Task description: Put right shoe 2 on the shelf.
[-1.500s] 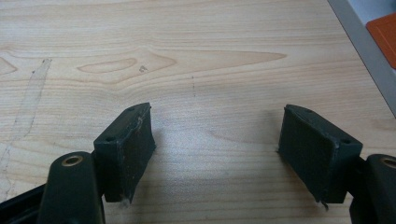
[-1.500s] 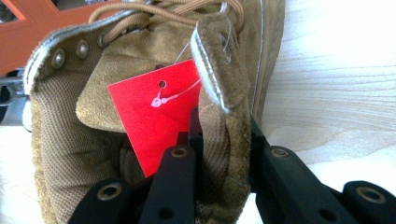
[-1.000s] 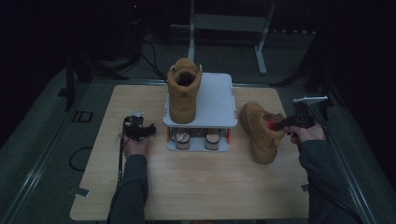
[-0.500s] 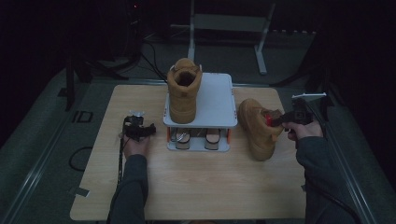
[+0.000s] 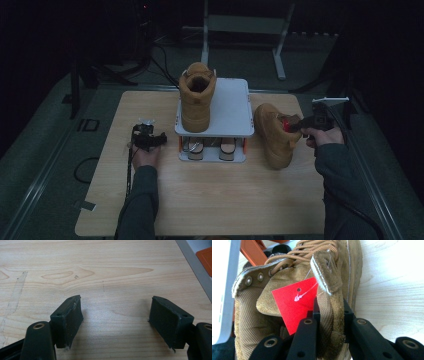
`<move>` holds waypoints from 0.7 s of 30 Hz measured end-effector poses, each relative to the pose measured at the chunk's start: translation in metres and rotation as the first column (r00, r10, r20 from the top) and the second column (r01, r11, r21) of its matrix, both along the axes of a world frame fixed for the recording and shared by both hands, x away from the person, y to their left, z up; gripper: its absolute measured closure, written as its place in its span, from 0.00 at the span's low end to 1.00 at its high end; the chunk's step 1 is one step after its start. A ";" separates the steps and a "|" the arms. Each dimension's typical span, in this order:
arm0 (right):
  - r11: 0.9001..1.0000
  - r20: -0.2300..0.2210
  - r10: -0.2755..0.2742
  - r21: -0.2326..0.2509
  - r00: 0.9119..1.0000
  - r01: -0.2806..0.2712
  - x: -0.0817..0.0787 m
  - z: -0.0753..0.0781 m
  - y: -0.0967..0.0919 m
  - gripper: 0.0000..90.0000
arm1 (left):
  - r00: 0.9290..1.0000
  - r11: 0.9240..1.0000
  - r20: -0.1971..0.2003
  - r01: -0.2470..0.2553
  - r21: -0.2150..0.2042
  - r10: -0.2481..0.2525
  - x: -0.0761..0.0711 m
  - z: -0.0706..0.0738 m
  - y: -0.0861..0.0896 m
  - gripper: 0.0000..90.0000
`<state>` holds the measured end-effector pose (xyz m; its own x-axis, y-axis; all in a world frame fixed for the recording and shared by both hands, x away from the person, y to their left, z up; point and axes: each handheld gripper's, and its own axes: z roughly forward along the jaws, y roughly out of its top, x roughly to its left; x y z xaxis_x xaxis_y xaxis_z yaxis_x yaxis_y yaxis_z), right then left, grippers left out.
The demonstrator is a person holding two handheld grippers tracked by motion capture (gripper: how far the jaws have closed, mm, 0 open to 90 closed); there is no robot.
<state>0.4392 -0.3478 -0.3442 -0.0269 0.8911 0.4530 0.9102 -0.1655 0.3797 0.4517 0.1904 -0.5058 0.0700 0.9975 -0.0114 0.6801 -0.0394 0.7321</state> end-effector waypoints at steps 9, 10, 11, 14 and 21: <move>1.000 0.012 -0.012 0.018 1.000 0.012 0.004 0.010 0.004 0.90 | 1.000 1.000 -0.001 0.001 0.001 -0.001 0.000 0.000 0.000 0.30; 1.000 0.016 -0.014 0.018 1.000 0.013 0.004 0.012 0.005 0.90 | 1.000 1.000 -0.001 0.003 0.001 -0.003 0.000 0.000 0.000 0.30; 1.000 0.021 -0.019 0.025 1.000 0.019 0.004 0.016 0.006 0.90 | 1.000 1.000 -0.001 0.004 0.001 -0.004 0.000 0.000 0.000 0.30; 0.999 0.027 -0.025 0.037 0.999 0.024 0.004 0.021 0.007 0.90 | 1.000 1.000 -0.002 0.005 0.001 -0.005 0.000 0.000 0.000 0.30; 0.998 0.041 -0.038 0.048 0.998 0.036 0.005 0.029 0.010 0.90 | 1.000 1.000 -0.001 0.007 0.001 -0.007 0.000 0.000 0.000 0.30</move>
